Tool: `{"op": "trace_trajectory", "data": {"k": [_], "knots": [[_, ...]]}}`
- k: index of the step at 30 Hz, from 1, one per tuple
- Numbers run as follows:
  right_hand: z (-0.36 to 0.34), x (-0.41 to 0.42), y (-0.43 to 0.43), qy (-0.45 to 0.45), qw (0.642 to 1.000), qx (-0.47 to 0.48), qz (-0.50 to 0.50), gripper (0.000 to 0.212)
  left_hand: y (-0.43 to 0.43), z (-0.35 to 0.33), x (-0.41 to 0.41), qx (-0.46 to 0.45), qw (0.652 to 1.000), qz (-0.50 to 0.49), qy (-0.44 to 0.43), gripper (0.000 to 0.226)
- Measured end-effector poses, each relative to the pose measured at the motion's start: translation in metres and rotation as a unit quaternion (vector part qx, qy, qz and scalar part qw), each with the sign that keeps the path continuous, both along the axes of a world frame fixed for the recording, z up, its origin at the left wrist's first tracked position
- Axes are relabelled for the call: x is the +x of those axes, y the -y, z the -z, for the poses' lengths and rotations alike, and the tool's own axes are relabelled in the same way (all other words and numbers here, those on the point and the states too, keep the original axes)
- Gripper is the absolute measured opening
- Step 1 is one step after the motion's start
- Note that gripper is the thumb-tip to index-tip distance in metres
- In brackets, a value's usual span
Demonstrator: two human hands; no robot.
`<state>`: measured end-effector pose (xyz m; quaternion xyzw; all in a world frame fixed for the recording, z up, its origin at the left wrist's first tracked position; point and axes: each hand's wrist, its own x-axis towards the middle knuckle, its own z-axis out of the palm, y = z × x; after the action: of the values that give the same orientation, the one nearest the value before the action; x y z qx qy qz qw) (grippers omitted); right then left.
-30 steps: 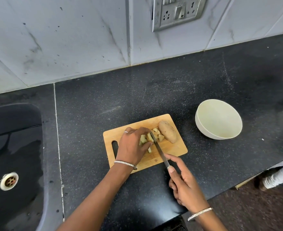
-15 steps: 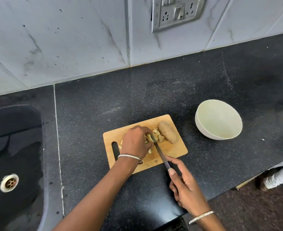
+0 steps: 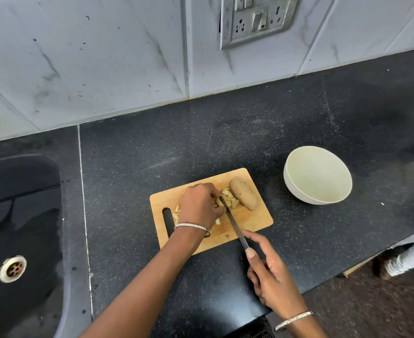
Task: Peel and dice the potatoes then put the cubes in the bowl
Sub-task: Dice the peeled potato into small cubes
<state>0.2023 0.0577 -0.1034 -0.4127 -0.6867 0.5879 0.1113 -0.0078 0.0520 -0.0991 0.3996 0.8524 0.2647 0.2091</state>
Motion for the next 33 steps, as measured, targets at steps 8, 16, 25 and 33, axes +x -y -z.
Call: {"op": "trace_trajectory", "data": {"k": [8,16,25,33], "knots": [[-0.005,0.002,0.0,-0.005,0.999,-0.034,-0.001,0.034,0.008,0.004,0.003,0.033,0.999,-0.004,0.01,0.03],[-0.014,0.013,-0.006,-0.016,0.992,-0.126,-0.011,0.034,0.003,-0.003,-0.002,0.008,0.999,-0.001,0.033,0.03],[-0.018,0.034,-0.002,0.009,0.998,-0.052,-0.026,0.035,-0.009,-0.012,-0.01,-0.03,0.999,0.033,0.027,0.032],[-0.008,0.014,-0.008,-0.014,0.998,-0.065,-0.019,0.034,-0.01,-0.014,-0.007,-0.042,0.997,0.055,-0.025,0.032]]}}
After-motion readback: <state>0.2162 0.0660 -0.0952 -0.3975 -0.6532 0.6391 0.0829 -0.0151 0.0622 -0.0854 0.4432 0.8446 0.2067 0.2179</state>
